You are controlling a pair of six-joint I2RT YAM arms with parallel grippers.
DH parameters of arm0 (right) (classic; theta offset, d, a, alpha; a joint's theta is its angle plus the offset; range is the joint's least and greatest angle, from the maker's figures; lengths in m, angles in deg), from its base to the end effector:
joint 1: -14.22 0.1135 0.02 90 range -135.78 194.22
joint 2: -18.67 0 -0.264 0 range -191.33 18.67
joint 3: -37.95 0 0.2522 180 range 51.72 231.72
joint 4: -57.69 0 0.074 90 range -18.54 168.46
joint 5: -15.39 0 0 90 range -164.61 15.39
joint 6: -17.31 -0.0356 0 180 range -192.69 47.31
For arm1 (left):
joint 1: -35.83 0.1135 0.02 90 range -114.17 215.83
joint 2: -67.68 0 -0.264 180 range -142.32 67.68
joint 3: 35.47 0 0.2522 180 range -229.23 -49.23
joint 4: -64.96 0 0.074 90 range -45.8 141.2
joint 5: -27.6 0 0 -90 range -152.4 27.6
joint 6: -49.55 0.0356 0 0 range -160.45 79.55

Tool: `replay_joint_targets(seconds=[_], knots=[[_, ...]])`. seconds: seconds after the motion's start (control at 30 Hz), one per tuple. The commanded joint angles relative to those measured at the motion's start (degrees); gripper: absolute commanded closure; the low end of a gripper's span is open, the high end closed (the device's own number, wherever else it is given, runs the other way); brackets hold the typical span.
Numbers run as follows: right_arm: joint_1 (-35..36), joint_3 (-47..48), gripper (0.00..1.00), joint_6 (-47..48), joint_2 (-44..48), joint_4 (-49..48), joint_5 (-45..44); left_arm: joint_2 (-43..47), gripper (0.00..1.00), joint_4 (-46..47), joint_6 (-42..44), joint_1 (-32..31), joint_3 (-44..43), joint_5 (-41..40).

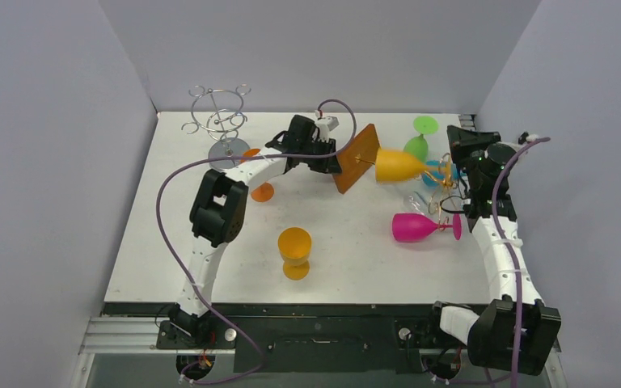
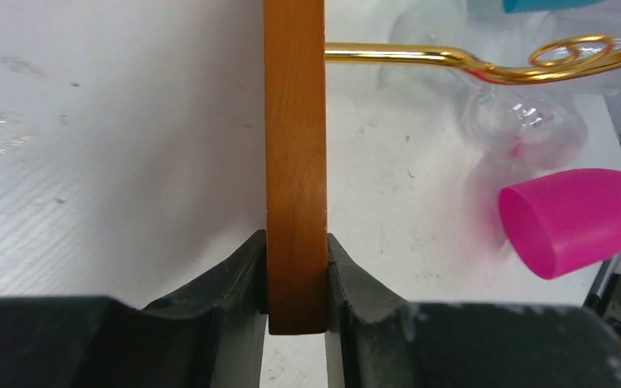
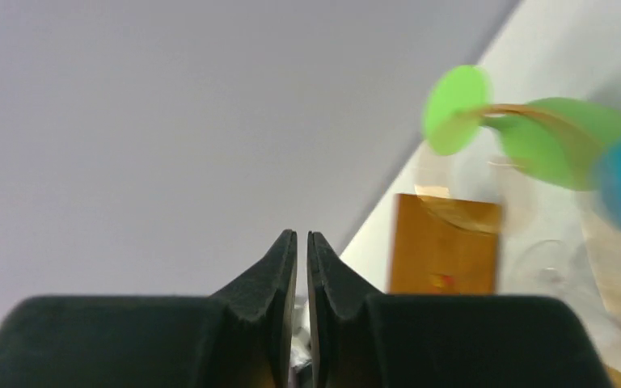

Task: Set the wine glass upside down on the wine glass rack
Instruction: Adjust the wine rack at the center of the board.

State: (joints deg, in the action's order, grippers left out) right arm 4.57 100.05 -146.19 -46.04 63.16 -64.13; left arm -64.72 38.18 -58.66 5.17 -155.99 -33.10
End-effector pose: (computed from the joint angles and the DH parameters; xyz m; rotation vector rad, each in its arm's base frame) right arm 0.2644 -0.0384 0.3254 1.0902 1.4455 0.9690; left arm 0.4443 -0.2836 0.1909 0.5436 2.2840 -1.0176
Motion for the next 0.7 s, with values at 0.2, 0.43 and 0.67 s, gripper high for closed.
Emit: replay_joint_targets(seconds=[0.2, 0.43, 0.67], knots=[[8.62, 11.6, 0.95, 4.63, -5.82, 2.41, 2.89, 4.2, 1.0, -0.05, 0.91, -7.05, 6.71, 8.45], [8.92, 11.16, 0.88, 8.42, -2.85, 7.89, 1.18, 1.65, 1.0, -1.97, -5.63, -5.11, 6.04, 9.69], [4.84, 12.38, 0.65, 11.2, 2.0, 13.16, 3.45, 1.49, 1.0, 4.11, -17.46, -2.88, 8.77, 11.17]])
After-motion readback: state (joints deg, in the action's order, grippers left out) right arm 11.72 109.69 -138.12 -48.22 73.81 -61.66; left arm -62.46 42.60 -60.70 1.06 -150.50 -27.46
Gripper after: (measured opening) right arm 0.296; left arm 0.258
